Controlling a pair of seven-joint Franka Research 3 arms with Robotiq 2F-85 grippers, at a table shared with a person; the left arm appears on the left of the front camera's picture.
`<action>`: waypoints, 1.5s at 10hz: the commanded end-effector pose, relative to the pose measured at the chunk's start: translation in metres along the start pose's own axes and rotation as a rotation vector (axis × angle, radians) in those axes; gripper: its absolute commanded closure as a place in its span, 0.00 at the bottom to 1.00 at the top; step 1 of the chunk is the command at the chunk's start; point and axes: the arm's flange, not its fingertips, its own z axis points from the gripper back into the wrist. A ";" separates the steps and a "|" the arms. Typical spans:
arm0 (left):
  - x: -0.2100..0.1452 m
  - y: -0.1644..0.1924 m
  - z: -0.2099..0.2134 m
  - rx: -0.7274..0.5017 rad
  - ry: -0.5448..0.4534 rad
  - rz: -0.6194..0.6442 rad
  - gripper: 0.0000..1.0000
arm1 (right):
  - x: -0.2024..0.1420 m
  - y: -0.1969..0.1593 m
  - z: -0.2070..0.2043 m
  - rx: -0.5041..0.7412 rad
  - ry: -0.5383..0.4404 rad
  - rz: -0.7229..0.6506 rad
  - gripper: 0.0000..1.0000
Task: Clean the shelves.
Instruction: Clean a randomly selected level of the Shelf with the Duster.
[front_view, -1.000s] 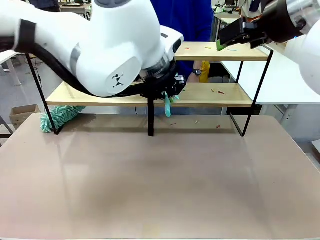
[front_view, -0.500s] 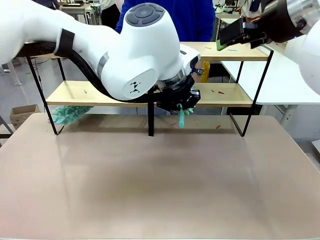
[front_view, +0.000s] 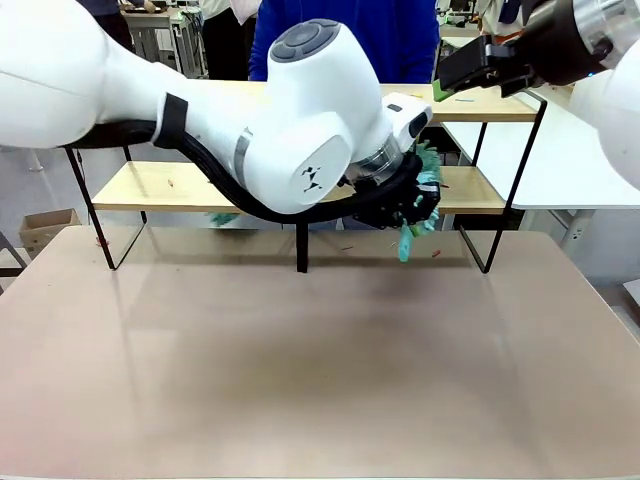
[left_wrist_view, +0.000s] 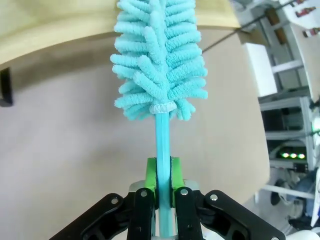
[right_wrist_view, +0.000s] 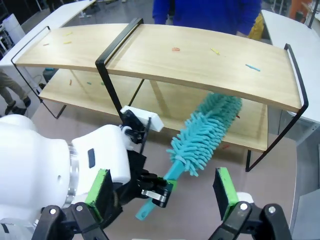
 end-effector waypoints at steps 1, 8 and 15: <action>0.013 0.004 -0.004 -0.027 0.073 -0.023 0.88 | 0.001 0.000 0.000 0.003 0.000 -0.006 0.00; -0.028 0.023 0.068 -0.136 0.499 -0.287 0.88 | 0.001 0.000 0.000 0.003 0.000 -0.006 0.00; -0.078 0.065 0.178 -0.271 0.613 -0.439 0.88 | 0.001 0.000 0.000 0.003 0.000 -0.006 0.00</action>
